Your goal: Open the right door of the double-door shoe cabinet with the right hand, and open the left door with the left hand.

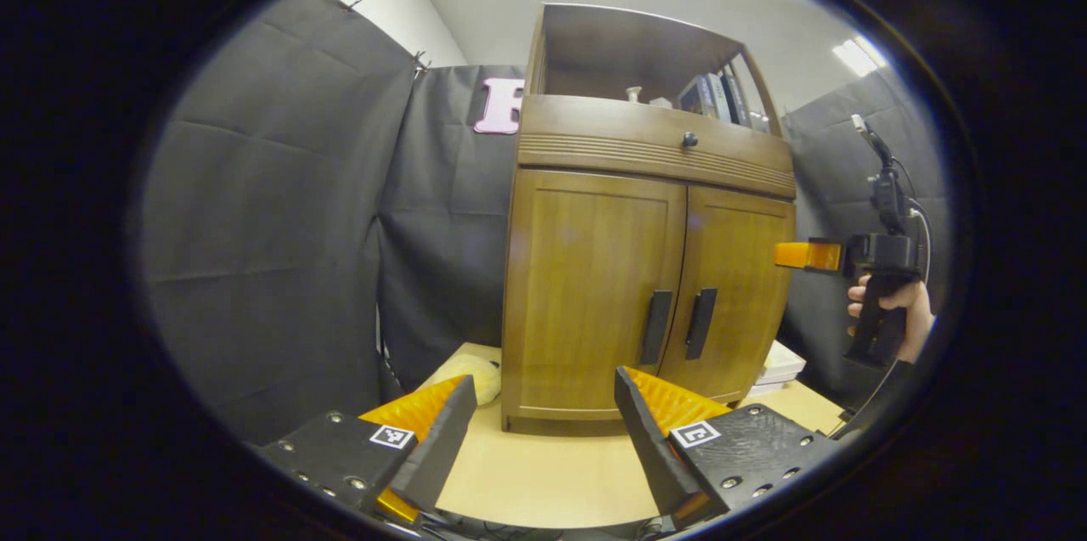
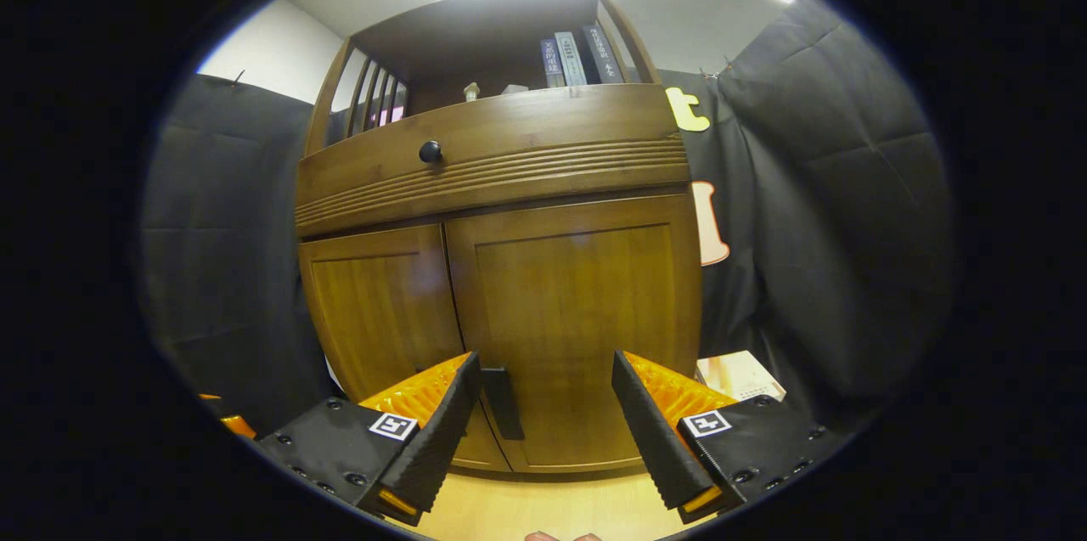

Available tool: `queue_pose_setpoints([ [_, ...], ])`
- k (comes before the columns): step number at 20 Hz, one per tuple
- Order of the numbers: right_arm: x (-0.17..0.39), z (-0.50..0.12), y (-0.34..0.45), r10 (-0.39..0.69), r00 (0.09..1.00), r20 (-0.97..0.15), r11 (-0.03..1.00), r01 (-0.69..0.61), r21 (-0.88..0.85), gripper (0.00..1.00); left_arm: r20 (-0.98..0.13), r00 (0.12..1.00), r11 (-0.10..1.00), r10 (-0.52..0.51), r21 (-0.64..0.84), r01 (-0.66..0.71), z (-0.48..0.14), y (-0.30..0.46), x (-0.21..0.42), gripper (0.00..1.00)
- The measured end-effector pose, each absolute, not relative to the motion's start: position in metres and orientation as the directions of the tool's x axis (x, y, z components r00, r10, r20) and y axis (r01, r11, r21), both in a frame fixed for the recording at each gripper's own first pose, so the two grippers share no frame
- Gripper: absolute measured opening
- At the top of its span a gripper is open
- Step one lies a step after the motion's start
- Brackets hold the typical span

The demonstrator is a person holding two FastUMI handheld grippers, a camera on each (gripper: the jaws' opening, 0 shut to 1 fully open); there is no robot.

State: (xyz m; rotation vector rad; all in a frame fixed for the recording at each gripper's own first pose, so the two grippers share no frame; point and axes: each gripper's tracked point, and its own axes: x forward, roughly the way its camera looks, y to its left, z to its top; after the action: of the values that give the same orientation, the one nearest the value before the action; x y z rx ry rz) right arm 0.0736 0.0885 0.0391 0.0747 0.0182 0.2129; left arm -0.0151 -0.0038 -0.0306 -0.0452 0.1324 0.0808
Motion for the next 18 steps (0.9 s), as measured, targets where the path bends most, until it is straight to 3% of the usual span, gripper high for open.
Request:
queue_pose_setpoints([
  [5, 0.098, 0.027, 0.116, 0.254, 0.967, -0.027, 0.964, -0.251, 0.084, 0.92, -0.141, 0.985, 0.993, 0.101, -0.054, -0.109, -0.032, 0.004, -0.018, 0.93],
  [6, 0.104, 0.022, 0.121, 0.262, 0.964, -0.036, 0.962, -0.258, 0.084, 0.98, -0.145, 0.984, 0.992, 0.108, -0.05, -0.116, -0.033, 0.005, -0.019, 0.93],
  [9, 0.119, 0.008, 0.133, 0.271, 0.96, -0.07, 0.961, -0.266, 0.081, 0.98, -0.159, 0.979, 0.989, 0.132, -0.039, -0.139, -0.037, 0.009, -0.016, 0.93],
  [10, 0.126, 0.005, 0.136, 0.274, 0.959, -0.078, 0.96, -0.267, 0.082, 0.92, -0.163, 0.977, 0.989, 0.137, -0.04, -0.145, -0.038, 0.01, -0.014, 0.93],
  [11, 0.132, 0.0, 0.139, 0.274, 0.958, -0.087, 0.96, -0.267, 0.079, 0.98, -0.17, 0.975, 0.988, 0.141, -0.04, -0.149, -0.04, 0.01, -0.011, 0.93],
  [14, 0.149, -0.017, 0.144, 0.272, 0.956, -0.114, 0.962, -0.266, 0.063, 0.98, -0.192, 0.969, 0.986, 0.154, -0.03, -0.163, -0.046, 0.01, -0.008, 0.93],
  [15, 0.155, -0.023, 0.145, 0.27, 0.955, -0.126, 0.963, -0.264, 0.057, 0.92, -0.201, 0.967, 0.986, 0.159, -0.026, -0.167, -0.047, 0.009, -0.01, 0.93],
  [16, 0.161, -0.029, 0.145, 0.266, 0.954, -0.141, 0.964, -0.261, 0.053, 0.98, -0.207, 0.965, 0.985, 0.163, -0.021, -0.17, -0.047, 0.01, -0.01, 0.93],
  [18, 0.172, -0.04, 0.146, 0.265, 0.952, -0.155, 0.964, -0.26, 0.049, 0.98, -0.217, 0.961, 0.984, 0.17, -0.017, -0.177, -0.05, 0.011, -0.008, 0.93],
])
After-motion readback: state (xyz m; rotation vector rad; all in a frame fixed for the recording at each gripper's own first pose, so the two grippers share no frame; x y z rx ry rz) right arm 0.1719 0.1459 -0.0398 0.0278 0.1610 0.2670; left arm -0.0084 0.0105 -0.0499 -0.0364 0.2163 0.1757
